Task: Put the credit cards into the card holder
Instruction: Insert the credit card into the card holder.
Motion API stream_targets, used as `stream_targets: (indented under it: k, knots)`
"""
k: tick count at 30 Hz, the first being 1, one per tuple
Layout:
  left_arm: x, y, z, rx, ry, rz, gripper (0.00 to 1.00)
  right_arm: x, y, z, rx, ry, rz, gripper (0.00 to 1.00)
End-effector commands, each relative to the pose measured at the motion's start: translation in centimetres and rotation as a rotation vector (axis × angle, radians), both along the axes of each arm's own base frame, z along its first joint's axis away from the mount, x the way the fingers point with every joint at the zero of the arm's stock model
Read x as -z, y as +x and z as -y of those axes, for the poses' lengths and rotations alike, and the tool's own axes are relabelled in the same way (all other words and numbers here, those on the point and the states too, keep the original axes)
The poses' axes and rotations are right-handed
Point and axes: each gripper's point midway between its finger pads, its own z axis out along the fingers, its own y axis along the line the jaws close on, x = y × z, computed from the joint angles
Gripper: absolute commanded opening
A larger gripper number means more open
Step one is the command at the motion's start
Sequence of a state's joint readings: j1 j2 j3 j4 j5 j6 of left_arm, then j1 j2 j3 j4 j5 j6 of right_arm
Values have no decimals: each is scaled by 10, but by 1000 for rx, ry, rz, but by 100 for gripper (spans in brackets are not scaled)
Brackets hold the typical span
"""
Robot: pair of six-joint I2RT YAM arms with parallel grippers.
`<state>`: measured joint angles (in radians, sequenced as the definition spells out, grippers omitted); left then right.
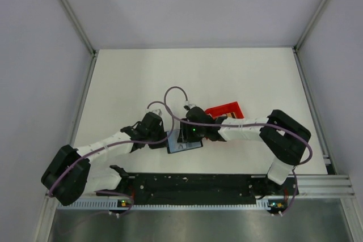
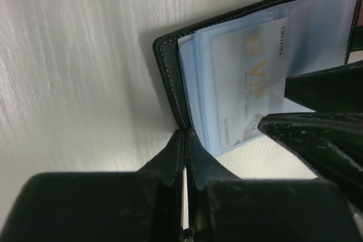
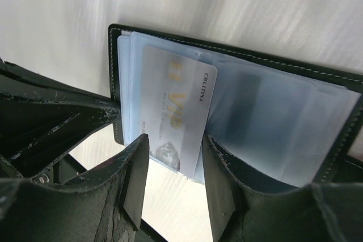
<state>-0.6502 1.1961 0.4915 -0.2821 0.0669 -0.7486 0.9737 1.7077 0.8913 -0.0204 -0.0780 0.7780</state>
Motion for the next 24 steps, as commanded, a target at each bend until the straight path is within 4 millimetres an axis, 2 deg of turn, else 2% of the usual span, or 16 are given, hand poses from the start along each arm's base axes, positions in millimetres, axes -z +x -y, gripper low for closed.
stream_targets:
  k: [1, 6, 10, 14, 16, 21, 24]
  knots:
    - [-7, 7, 10, 17, -40, 36, 0, -11, -9, -27, -59, 72, -1, 42]
    - [-8, 8, 10, 16, -42, 38, 0, -17, -3, -33, -81, 69, 27, 42]
    - [-10, 9, 12, 22, -48, 41, 0, -23, -8, -43, -120, 107, 27, 40]
    - [-10, 9, 11, 17, -41, 41, 0, -21, -3, -36, -92, 68, 42, 40]
    - [-9, 8, 10, 14, -35, 38, 0, -25, 1, -25, -71, 29, 74, 42]
    - [-6, 6, 6, 15, -17, 33, 0, -60, 23, 4, -1, -23, 219, 46]
    - [-5, 5, 5, 14, -16, 32, 0, -80, 36, 31, 60, -27, 278, 49]
